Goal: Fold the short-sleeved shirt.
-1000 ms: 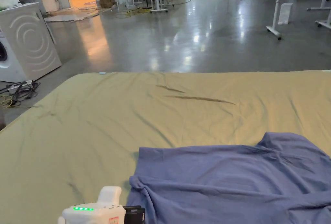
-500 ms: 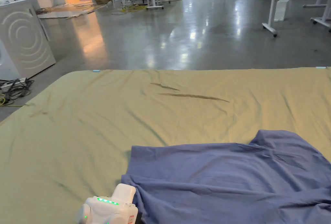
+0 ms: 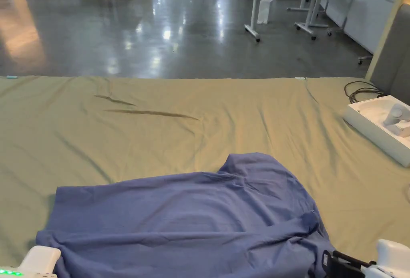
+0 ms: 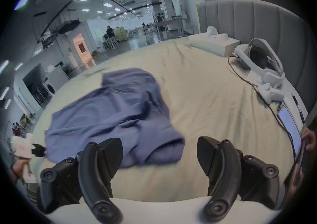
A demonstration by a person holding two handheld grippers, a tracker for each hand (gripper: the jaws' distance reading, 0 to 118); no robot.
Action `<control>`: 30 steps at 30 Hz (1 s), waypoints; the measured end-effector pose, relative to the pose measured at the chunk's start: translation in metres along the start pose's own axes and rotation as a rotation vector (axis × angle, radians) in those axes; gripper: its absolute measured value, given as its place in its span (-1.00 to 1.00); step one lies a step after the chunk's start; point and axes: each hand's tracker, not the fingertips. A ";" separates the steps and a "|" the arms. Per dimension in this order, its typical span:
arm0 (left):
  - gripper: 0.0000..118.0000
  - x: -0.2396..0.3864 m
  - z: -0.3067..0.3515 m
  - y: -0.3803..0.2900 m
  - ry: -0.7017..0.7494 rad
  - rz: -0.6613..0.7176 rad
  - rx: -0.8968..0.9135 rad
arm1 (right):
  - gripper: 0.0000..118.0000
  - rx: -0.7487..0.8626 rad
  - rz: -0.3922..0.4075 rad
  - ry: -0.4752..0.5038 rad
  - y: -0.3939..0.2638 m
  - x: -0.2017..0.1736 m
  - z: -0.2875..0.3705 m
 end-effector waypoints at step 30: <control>-0.81 -0.050 0.100 -0.150 -0.196 0.218 0.118 | -0.88 -0.117 0.142 -0.044 -0.105 0.003 0.125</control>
